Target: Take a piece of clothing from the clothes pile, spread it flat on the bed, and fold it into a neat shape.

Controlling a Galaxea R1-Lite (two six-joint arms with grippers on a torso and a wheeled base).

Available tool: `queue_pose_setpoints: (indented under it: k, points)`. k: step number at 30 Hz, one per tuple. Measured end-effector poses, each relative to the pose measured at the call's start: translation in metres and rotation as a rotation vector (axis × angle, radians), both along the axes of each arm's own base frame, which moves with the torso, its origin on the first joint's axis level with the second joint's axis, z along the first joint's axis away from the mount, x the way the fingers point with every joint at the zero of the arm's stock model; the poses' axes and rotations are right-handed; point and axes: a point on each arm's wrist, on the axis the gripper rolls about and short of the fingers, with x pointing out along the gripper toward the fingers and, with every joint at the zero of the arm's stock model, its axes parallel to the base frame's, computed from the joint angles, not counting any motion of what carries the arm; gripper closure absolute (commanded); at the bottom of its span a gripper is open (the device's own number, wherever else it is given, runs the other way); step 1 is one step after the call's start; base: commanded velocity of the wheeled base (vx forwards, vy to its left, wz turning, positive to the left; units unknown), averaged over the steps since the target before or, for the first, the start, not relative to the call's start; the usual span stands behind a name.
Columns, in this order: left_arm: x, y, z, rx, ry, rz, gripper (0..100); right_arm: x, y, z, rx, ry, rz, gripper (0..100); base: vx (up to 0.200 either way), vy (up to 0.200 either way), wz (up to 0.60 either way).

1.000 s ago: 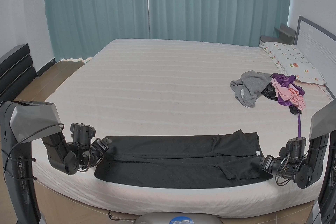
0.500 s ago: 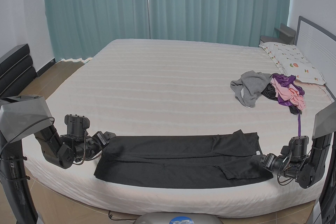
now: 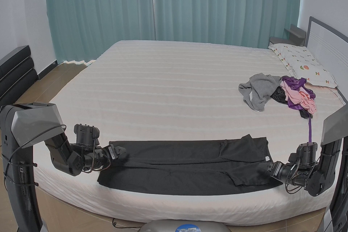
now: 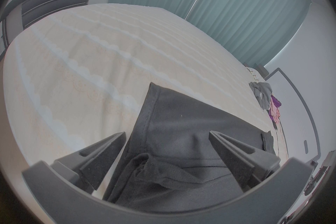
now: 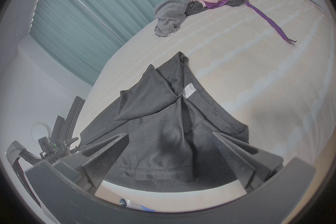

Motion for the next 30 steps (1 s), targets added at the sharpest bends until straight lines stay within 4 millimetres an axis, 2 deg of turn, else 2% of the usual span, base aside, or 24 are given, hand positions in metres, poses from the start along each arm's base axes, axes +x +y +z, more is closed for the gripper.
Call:
queue_pose_setpoints:
  k: [11,17,30]
  points:
    - [-0.005,-0.01,-0.007,0.016,0.023,-0.027,0,-0.001,0.001,-0.002,0.0,0.008,0.004,0,0.0,0.0,0.0]
    - [-0.006,-0.007,-0.011,0.103,0.015,-0.026,0,-0.001,0.001,-0.002,-0.001,0.011,0.005,0,0.0,0.0,0.0]
    - [-0.007,-0.008,-0.015,0.108,0.018,-0.028,0,0.0,0.002,-0.005,-0.001,0.018,0.007,0,0.0,0.0,0.0]
